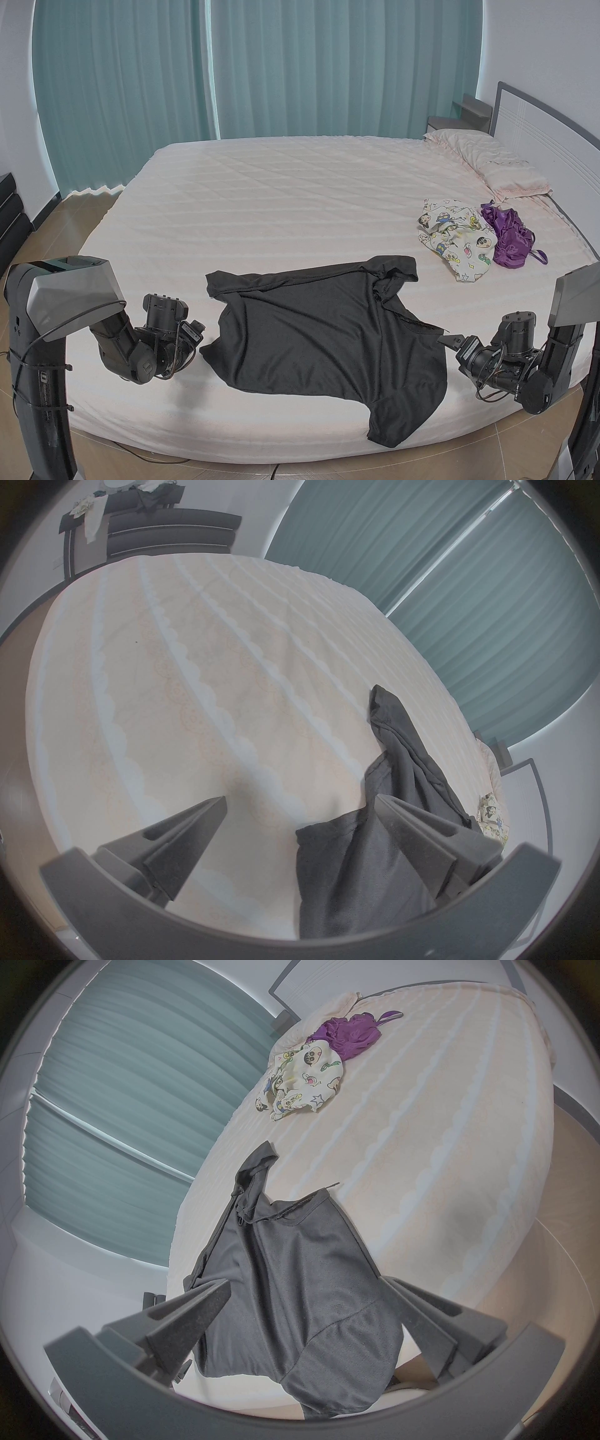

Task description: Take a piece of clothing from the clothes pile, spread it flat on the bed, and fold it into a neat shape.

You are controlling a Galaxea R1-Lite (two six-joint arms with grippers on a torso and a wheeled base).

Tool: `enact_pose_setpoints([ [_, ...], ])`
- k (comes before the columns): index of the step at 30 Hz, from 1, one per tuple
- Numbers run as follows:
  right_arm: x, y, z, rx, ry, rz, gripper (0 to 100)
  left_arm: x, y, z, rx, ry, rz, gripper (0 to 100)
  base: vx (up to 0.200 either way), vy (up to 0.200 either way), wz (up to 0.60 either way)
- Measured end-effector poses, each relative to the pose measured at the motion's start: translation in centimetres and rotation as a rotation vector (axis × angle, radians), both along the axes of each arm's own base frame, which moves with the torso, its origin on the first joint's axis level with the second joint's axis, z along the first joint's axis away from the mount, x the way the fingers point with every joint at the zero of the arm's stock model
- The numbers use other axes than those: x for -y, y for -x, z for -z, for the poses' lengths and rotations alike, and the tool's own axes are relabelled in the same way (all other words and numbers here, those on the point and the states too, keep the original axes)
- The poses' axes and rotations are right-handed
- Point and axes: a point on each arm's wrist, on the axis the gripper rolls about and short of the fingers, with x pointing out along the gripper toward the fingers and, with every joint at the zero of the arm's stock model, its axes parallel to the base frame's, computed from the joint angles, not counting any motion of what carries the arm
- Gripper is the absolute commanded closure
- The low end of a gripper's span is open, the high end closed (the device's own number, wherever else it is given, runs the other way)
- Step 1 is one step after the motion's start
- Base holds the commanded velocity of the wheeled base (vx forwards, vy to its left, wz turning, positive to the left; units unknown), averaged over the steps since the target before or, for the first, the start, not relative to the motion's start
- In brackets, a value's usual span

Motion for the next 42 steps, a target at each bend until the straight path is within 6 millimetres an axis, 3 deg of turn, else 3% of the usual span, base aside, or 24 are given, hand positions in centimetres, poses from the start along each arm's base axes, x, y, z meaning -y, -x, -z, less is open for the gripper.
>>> enact_pose_setpoints([
  [5, -0.1, 0.1, 0.0, -0.001, 0.0, -0.003, 0, 0.8, -0.1, 0.2, -0.006, -0.003, 0.025, 0, 0.0, 0.0, 0.0],
  [6, -0.1, 0.1, 0.0, 0.0, 0.0, -0.004, 0, 0.9, -0.1, 0.3, -0.015, -0.005, 0.029, 100, 0.0, 0.0, 0.0],
  [22, -0.1, 0.0, 0.0, 0.0, -0.001, -0.005, 0, 2.4, 1.2, 0.8, -0.103, -0.033, 0.08, 100, 0.0, 0.0, 0.0],
  [42, -0.3, 0.1, 0.0, -0.002, 0.001, -0.011, 0, 0.2, 6.6, -1.4, -0.175, -0.098, 0.115, 100, 0.0, 0.0, 0.0],
])
